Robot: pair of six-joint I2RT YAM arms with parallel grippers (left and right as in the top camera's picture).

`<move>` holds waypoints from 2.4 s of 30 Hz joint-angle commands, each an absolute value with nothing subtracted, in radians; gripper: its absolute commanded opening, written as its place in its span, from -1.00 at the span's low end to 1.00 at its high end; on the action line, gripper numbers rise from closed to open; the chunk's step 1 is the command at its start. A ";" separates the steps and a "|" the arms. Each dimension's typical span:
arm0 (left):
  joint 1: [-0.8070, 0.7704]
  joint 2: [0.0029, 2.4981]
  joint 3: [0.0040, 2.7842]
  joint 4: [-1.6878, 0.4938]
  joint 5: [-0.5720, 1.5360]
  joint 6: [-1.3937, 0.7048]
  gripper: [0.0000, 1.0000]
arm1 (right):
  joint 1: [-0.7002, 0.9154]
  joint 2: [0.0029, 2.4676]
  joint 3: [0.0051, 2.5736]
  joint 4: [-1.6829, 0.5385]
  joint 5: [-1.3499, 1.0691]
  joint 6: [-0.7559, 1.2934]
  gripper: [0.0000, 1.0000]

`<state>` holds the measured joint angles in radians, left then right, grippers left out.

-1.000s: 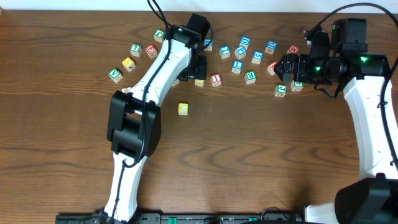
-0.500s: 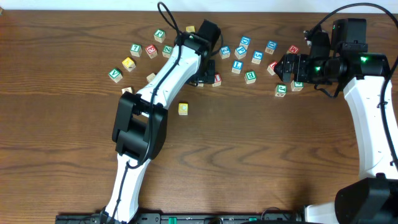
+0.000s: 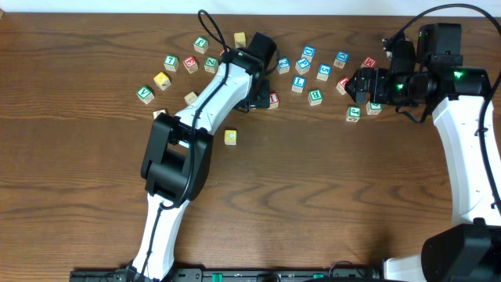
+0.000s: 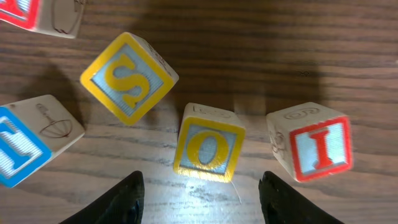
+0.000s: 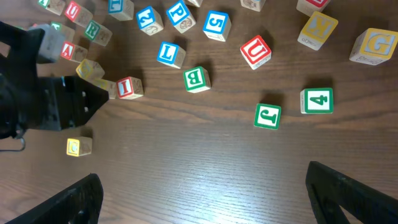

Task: Spell out CORL
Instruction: 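Lower the left gripper and grasp the yellow O block, then carry the O block toward the placed C block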

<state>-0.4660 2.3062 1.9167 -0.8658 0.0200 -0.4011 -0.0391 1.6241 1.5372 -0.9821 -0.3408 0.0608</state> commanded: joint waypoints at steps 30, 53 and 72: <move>-0.461 2.360 1.843 -0.748 0.006 -0.353 0.01 | -0.038 1.623 1.557 -0.984 -0.339 0.073 0.99; -0.459 2.345 1.853 -0.753 -0.038 -0.326 -0.07 | -0.038 1.623 1.557 -0.985 -0.320 0.073 0.99; -0.460 2.232 1.855 -0.805 -0.038 -0.327 -0.40 | -0.038 1.623 1.557 -0.985 -0.320 0.073 0.98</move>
<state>-0.4656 2.3035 1.8561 -0.7910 -0.0261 -0.3359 -0.0391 1.6241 1.5372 -0.9829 -0.3218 0.0639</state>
